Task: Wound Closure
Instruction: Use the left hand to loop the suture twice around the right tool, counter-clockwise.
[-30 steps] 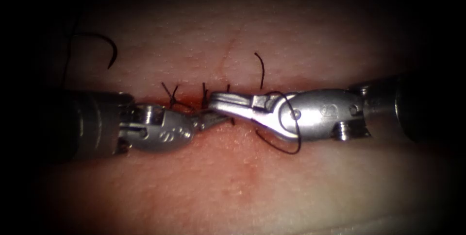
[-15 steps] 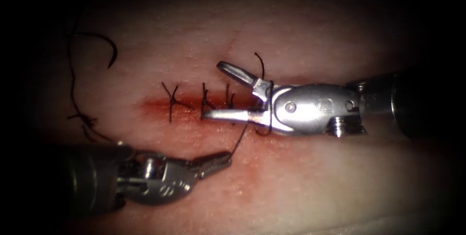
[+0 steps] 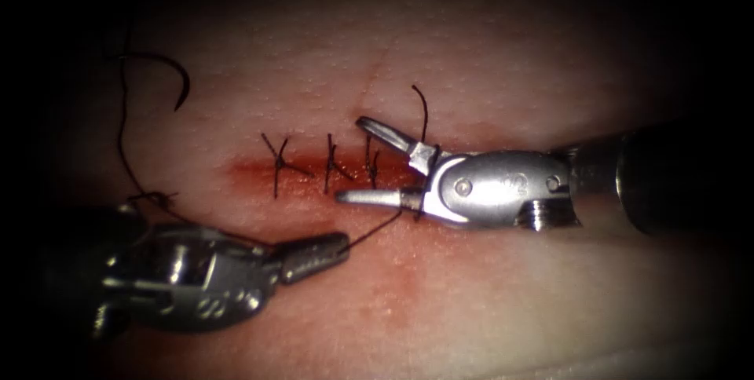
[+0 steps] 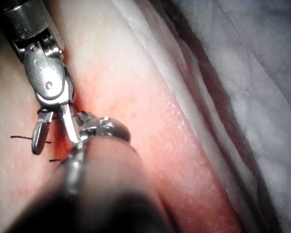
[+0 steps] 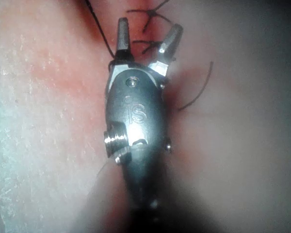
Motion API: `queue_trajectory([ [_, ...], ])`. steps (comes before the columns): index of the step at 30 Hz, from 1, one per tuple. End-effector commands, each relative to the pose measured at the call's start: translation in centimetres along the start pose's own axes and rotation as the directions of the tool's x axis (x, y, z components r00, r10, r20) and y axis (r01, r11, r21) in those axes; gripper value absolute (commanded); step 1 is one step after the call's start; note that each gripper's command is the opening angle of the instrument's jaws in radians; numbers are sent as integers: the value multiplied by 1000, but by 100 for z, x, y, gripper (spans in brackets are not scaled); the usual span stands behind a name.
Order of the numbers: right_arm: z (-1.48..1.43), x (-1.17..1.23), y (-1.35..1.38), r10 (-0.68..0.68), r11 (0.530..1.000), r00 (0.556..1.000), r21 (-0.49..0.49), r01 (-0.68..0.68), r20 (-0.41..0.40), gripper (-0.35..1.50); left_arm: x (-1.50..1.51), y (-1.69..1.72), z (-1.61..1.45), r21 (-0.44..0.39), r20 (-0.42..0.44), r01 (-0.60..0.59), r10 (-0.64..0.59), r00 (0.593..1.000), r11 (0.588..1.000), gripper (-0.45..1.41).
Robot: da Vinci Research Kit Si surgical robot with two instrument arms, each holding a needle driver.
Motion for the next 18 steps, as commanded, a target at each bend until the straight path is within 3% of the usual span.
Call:
queue_trajectory([
  [1, 6, -7, -4, -4, 1000, 1000, 9, 4, 9, 84, -1, -4, 7, 2, -4, -3, 3, 1000, 1000, -45],
  [12, 4, -23, -11, -23, 996, 998, 83, 19, 55, 67, 6, -81, 28, -1, -20, -51, 51, 998, 999, -45],
  [18, 2, -30, -19, -36, 989, 997, 144, 25, 68, 62, 7, -100, 42, -32, -23, -72, 71, 997, 997, -45],
])
